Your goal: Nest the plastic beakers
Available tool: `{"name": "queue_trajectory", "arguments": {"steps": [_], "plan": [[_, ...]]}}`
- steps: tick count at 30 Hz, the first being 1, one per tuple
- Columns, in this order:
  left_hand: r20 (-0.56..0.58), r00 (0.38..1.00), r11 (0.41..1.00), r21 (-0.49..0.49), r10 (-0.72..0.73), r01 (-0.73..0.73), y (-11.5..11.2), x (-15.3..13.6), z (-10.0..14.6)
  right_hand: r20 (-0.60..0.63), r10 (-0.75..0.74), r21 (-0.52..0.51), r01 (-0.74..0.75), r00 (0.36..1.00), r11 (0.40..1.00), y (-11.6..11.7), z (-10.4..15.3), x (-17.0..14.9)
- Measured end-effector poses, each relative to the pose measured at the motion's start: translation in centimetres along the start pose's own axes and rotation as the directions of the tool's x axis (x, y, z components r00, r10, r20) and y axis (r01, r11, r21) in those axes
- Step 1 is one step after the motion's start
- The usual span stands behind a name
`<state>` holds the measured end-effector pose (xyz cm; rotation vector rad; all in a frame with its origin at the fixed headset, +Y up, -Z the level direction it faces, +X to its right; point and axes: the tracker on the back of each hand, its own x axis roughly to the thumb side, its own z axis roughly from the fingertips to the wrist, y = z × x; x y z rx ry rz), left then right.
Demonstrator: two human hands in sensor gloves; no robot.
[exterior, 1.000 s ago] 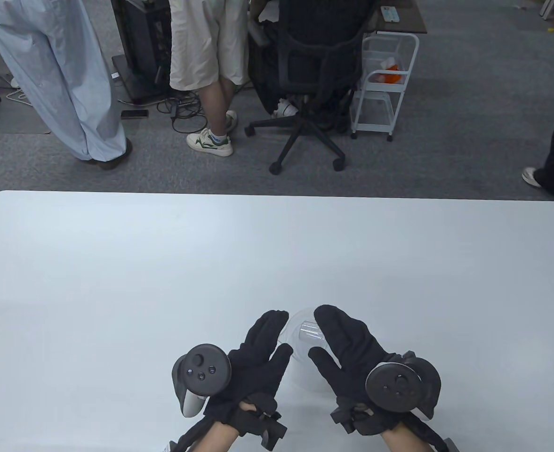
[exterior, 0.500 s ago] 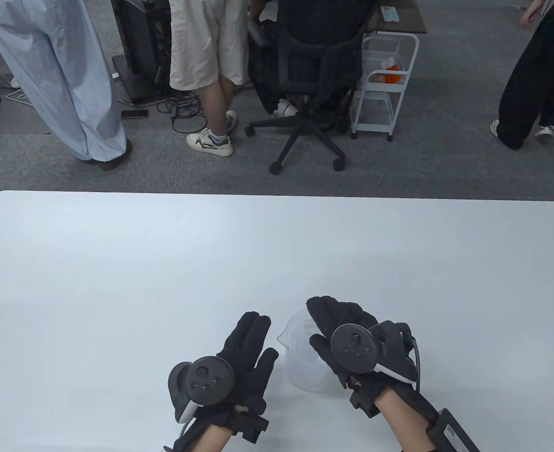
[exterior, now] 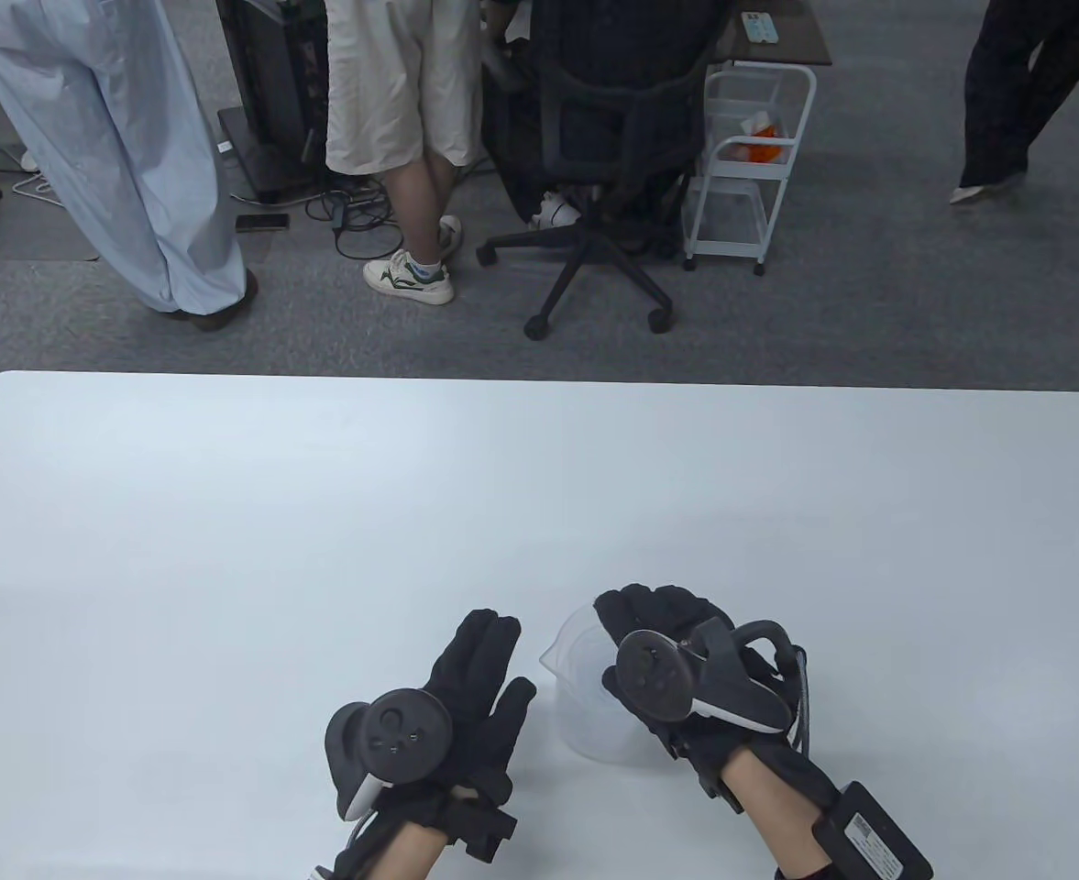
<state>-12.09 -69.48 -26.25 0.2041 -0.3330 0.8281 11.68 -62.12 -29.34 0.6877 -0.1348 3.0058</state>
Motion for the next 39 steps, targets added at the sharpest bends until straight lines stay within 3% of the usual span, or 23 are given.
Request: {"name": "queue_trajectory", "arguments": {"steps": [8,14,25,39], "plan": [[-0.01,1.0,1.0,-0.027,-0.003,0.003,0.4,-0.5,-0.2,-0.027,-0.308,-0.252,0.291,0.951,0.923,-0.8,3.8,-4.9],[-0.019,1.0,0.999,-0.033,0.0,-0.001,0.9,-1.0,-0.2,-0.04,-0.448,-0.304,0.416,0.893,0.857,1.1,6.3,-8.0],[-0.048,0.999,0.999,-0.042,0.006,-0.008,1.0,-1.7,-0.1,-0.071,-0.54,-0.258,0.508,0.839,0.822,5.9,8.3,-9.8],[-0.055,0.998,0.998,-0.069,-0.009,0.005,0.3,-1.8,-0.1,-0.083,-0.558,-0.242,0.526,0.826,0.815,7.2,9.3,-9.8]]}}
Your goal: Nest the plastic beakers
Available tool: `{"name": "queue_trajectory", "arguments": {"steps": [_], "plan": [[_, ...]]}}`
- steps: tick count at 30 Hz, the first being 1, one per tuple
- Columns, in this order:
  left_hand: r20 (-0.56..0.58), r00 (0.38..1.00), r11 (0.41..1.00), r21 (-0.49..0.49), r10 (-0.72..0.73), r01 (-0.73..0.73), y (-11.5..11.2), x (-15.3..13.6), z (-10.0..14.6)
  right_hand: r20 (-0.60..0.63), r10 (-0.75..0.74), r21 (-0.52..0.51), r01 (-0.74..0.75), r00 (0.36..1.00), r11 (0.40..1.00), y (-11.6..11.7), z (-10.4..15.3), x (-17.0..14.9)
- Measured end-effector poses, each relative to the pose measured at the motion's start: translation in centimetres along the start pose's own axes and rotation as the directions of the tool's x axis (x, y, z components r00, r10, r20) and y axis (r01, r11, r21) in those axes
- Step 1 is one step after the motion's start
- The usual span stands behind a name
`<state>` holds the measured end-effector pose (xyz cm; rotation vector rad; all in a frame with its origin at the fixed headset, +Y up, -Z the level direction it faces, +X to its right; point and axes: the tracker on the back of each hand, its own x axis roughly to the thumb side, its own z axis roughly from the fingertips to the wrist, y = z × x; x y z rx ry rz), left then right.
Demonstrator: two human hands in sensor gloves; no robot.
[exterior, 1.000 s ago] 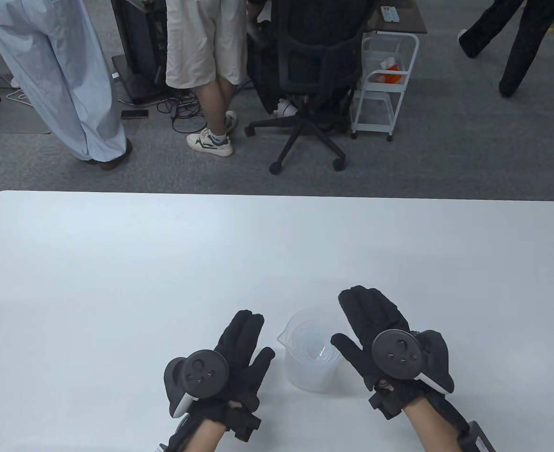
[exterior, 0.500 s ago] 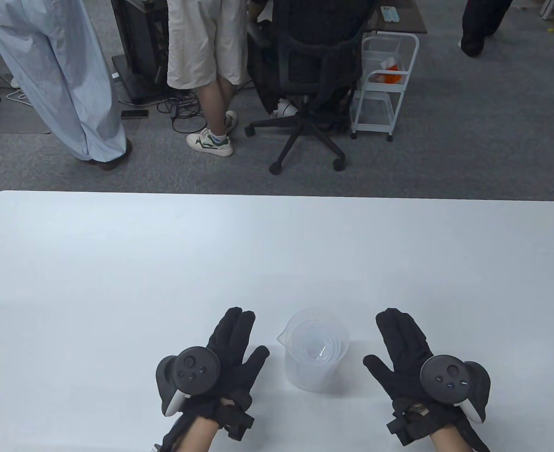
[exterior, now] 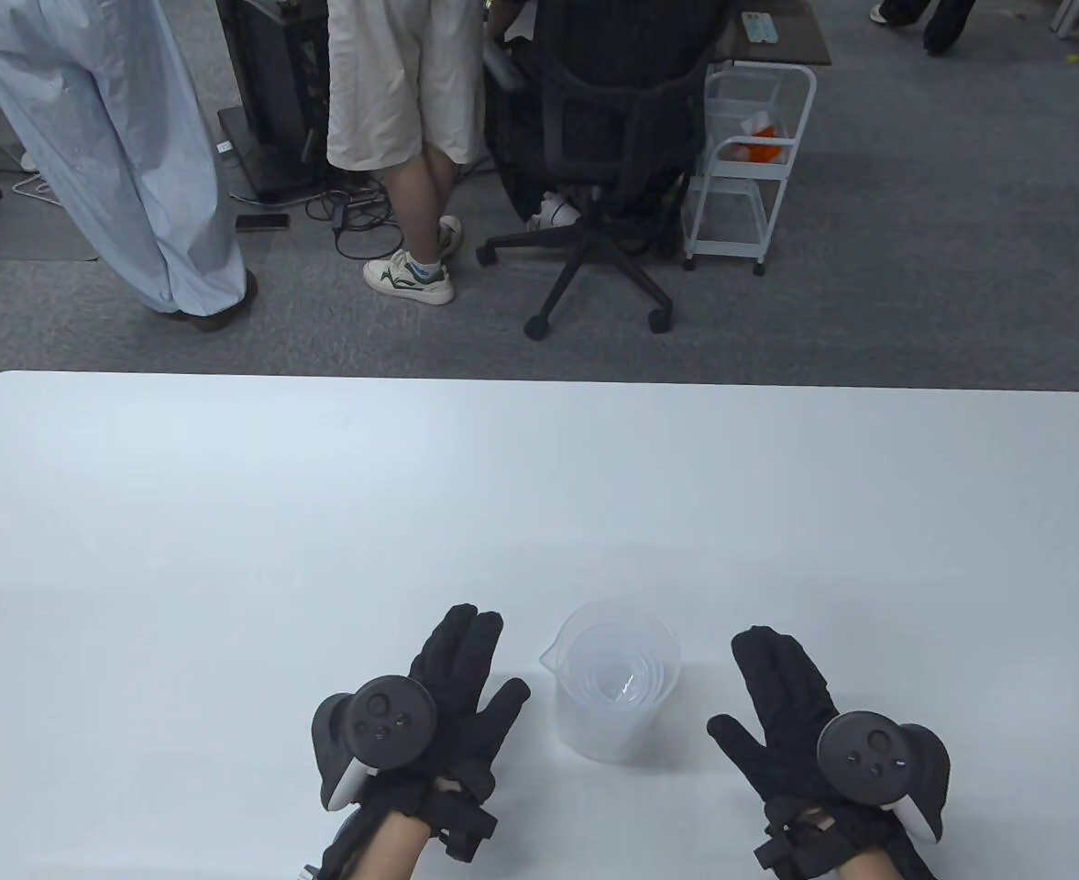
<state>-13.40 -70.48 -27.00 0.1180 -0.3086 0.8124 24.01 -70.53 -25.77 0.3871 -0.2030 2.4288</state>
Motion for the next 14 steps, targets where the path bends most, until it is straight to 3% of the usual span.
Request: {"name": "queue_trajectory", "arguments": {"steps": [14], "plan": [[0.0,1.0,1.0,-0.009,-0.013,0.013,-0.13,-0.09,0.17,-0.006,-0.008,-0.007,0.008,1.0,1.0,-0.16,-0.02,-0.28]]}}
